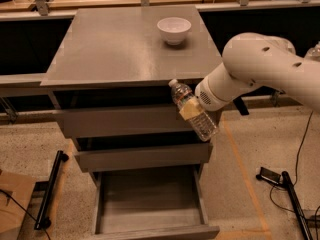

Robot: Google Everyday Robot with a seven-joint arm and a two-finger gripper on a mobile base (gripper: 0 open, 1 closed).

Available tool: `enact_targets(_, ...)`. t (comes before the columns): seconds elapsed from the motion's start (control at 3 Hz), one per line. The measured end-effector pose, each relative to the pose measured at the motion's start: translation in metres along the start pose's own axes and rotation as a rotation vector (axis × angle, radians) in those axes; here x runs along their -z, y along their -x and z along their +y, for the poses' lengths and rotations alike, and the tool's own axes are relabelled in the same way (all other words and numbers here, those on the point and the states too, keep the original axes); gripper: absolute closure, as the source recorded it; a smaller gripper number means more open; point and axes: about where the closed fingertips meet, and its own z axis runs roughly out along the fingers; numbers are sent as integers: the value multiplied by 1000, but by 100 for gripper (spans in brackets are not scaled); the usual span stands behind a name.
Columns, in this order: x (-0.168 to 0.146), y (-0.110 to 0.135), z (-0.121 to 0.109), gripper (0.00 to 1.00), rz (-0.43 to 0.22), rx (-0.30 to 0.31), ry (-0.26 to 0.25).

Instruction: Pick water bottle from bottom drawer and place on counter

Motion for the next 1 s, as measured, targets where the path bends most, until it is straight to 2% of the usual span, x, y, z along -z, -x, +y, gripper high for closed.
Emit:
enact_targets(0.33, 42, 63, -20, 100, -48, 155, -143)
enact_targets(0.67, 42, 62, -20, 100, -48, 154, -142)
enact_targets(1.0, 51, 70, -26, 100, -54, 176, -215)
